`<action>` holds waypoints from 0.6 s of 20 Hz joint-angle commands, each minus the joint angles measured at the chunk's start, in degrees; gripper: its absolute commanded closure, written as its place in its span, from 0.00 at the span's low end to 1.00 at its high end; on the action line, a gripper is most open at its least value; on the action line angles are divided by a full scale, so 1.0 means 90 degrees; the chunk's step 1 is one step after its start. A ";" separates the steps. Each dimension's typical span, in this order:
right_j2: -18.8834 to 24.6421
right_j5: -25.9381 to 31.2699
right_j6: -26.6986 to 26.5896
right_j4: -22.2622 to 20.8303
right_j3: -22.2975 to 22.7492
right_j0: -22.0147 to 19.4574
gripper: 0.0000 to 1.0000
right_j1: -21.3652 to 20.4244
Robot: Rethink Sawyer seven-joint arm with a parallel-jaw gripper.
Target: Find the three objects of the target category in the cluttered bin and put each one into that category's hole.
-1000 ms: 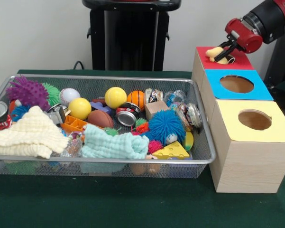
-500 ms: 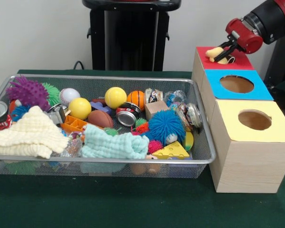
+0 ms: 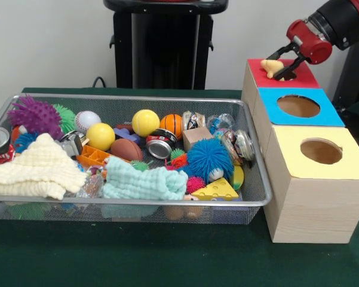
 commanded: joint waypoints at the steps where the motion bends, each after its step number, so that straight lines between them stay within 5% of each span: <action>1: 0.1397 -0.0525 0.0596 0.0180 -0.0209 -0.0431 0.00 -0.0334; 12: 0.2281 -0.1623 -0.0275 -0.0061 0.0661 -0.1046 0.00 -0.1489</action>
